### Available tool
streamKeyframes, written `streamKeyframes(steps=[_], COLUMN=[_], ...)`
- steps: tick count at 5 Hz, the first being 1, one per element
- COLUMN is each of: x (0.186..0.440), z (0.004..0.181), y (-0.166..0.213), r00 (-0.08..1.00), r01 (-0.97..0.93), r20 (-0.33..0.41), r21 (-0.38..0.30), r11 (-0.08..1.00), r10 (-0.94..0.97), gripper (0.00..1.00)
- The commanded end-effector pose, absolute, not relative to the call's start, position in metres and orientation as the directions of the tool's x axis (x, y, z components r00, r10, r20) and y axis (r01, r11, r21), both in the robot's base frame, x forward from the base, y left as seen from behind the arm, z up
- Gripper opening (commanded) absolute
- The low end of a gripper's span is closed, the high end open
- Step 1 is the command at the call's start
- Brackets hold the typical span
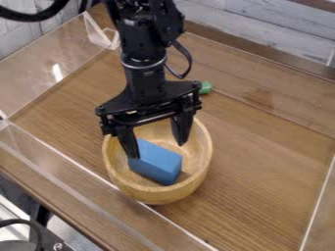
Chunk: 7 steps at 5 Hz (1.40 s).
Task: Remove the blue block from inside the brown bowl and put it on the table
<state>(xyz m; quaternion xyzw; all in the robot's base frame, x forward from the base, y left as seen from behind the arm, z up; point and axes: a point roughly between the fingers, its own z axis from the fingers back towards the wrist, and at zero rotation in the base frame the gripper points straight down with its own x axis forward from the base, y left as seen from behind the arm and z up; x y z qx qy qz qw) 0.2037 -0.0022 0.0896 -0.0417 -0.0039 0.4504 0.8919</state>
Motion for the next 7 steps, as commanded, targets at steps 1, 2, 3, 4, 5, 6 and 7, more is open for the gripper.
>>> streamKeyframes(steps=[1,2,3,4,5,6,7], x=[0.2083,0.2087,0.2092,0.2096,0.2107,0.2114,0.2121], z=[0.0941,0.092,0.0898,0.0878,0.0881,0.0878,0.0873], y=[0.0025,0.0039,0.0054,0.0068,0.0085,0.0097,0.0109], r00=[0.58,0.571,0.558,0.55,0.549,0.546,0.54], r01=[-0.811,-0.818,-0.826,-0.832,-0.832,-0.834,-0.838], r20=[-0.002,0.002,0.007,0.013,0.02,0.027,0.032], r21=[-0.094,-0.089,-0.085,-0.081,-0.08,-0.078,-0.076], r11=[0.578,0.569,0.557,0.549,0.549,0.547,0.541], r10=[0.814,0.821,0.83,0.835,0.835,0.837,0.841], gripper=[1.0,1.0,1.0,1.0,1.0,1.0,1.0])
